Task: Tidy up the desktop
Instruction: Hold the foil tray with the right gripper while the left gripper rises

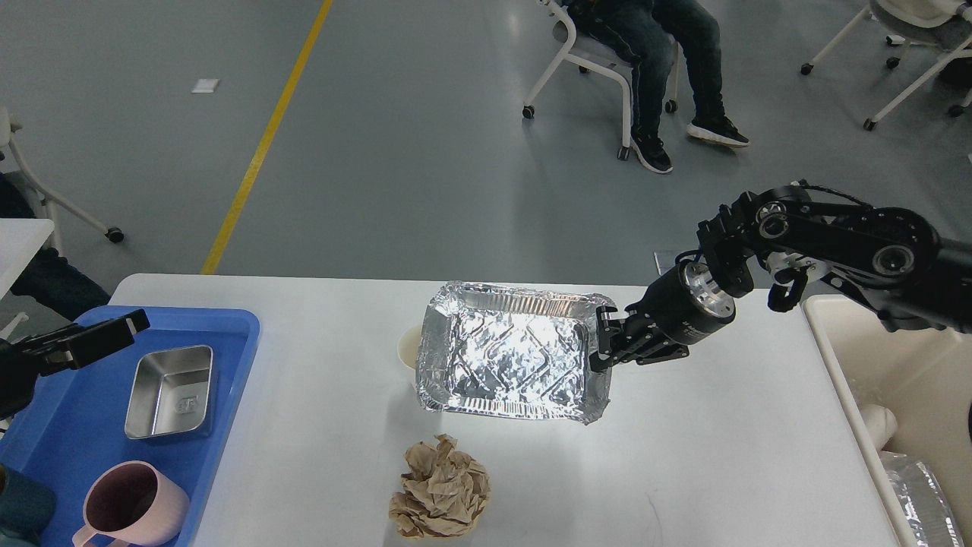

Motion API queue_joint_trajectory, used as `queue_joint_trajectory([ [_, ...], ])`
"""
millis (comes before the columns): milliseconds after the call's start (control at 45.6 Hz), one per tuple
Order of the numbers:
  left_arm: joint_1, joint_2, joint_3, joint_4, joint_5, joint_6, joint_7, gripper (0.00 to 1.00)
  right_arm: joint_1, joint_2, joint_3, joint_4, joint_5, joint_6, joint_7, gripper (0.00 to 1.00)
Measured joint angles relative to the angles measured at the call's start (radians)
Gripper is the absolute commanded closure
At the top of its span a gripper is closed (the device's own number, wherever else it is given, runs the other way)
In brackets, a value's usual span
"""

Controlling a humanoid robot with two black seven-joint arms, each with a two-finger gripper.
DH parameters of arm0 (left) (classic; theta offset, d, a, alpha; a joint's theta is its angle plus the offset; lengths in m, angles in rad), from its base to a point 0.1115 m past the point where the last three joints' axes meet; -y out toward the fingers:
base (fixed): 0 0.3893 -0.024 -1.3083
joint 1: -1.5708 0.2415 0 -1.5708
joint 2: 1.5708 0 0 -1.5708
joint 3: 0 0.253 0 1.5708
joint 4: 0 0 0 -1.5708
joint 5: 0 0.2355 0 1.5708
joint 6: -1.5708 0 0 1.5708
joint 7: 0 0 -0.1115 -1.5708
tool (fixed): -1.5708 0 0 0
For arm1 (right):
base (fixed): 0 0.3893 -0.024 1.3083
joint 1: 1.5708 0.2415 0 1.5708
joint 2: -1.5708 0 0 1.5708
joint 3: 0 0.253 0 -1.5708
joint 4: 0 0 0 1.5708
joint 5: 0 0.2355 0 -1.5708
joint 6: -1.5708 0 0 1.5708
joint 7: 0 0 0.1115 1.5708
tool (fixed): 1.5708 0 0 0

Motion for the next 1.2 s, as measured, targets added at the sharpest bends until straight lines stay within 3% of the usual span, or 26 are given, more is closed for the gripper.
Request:
queue_joint_trajectory([
  [131,-0.003,-0.053,0.001,0.043,-0.007,-0.042,0.005,0.03,0.000,-0.002,0.002,0.001,0.000,0.000,0.000,1.00],
  [767,-0.194,-0.583,0.014,0.416,0.010,-0.232,0.029,0.08,-0.003,-0.007,0.003,0.020,0.001,0.000,0.000,1.00],
  [898,-0.199,-0.674,0.033,0.486,0.010,-0.245,0.054,0.09,-0.006,-0.007,0.004,0.021,0.001,-0.001,0.000,1.00],
  [1205,-0.210,-0.850,0.098,0.615,0.011,-0.247,0.054,0.14,-0.008,-0.005,0.005,0.021,0.001,-0.001,0.000,1.00],
])
